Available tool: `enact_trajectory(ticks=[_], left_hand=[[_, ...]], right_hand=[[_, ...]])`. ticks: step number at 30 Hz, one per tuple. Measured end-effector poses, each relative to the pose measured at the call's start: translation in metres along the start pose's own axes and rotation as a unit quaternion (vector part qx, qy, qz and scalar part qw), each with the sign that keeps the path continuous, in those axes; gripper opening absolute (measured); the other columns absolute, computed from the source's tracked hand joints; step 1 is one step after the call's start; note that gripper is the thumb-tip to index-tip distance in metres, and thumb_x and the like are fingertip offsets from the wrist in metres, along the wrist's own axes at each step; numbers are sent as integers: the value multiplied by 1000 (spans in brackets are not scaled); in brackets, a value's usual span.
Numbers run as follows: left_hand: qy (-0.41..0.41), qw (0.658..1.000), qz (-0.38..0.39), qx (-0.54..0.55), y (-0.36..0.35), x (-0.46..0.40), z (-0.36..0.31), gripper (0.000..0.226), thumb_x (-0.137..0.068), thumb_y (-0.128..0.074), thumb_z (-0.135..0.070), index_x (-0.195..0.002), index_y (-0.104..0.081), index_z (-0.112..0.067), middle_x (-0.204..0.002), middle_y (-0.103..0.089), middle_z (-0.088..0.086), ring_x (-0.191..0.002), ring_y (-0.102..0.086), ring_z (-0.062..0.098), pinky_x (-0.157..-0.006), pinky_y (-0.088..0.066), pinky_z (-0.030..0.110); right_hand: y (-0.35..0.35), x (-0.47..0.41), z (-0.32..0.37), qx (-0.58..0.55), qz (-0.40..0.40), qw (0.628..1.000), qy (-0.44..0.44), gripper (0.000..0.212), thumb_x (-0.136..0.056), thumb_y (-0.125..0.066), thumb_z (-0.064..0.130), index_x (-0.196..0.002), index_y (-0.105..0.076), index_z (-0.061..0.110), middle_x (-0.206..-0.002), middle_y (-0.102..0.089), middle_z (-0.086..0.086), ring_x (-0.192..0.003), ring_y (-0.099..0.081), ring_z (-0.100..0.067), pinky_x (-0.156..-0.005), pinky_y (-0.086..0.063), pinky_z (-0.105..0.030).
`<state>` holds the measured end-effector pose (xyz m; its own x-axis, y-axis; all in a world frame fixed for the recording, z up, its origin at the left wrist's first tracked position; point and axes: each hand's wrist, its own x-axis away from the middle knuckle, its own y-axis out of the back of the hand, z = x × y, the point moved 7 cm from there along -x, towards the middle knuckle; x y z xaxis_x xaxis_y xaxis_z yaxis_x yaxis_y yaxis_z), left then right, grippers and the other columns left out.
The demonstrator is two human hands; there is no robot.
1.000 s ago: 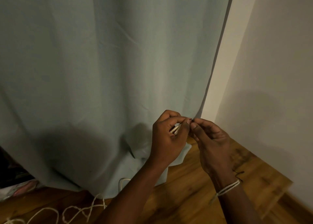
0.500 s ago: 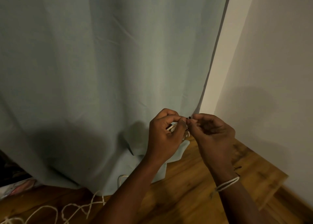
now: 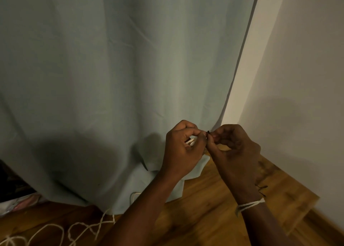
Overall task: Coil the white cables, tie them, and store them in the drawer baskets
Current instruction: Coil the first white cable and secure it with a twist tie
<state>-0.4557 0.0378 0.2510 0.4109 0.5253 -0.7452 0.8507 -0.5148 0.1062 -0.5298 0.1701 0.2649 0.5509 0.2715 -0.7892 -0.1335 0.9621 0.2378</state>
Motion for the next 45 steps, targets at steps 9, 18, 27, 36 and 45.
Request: enact_trajectory(ticks=[9, 18, 27, 36, 45], left_hand=[[-12, 1000, 15, -14, -1, -1, 1, 13, -86, -67, -20, -82, -72, -9, -82, -64, -6, -78, -63, 8, -64, -49, 9], [-6, 999, 36, -15, -4, -2, 7, 30, -86, -60, -38, -82, -72, -10, -83, -64, -7, -76, -63, 9, -64, -50, 10], [1, 999, 42, -17, -8, 1, 9, 12, -87, -65, -20, -86, -72, -9, -85, -64, -7, -82, -63, 6, -67, -49, 7], [15, 1000, 24, -5, -9, 2, 5, 28, -82, -57, -32, -81, -74, -10, -78, -64, -6, -74, -63, 6, -62, -48, 7], [45, 999, 13, 16, -7, 3, 11, 28, -79, -57, -33, -78, -75, -11, -72, -67, -6, -68, -65, 9, -59, -53, 15]], right_hand=[[1, 0, -5, -11, 0, 1000, -27, 25, -77, -82, 18, -98, -69, 12, -82, -70, 7, -79, -69, -5, -72, -59, -15], [-5, -5, 3, 66, 93, 993, 19, 37, -77, -82, 14, -111, -68, 14, -87, -71, 8, -74, -66, 2, -67, -52, -4], [-9, -6, 3, 117, 120, 980, 103, 21, -82, -75, 9, -102, -77, 14, -93, -77, -1, -76, -66, -3, -75, -47, -4], [-10, -4, -8, 67, 119, 987, 79, 19, -85, -74, 9, -102, -78, 16, -91, -72, 5, -81, -65, 1, -76, -51, -6], [-13, -2, -9, 46, 117, 990, 63, 18, -83, -76, 9, -98, -78, 19, -89, -70, 11, -81, -66, 0, -74, -51, -5]])
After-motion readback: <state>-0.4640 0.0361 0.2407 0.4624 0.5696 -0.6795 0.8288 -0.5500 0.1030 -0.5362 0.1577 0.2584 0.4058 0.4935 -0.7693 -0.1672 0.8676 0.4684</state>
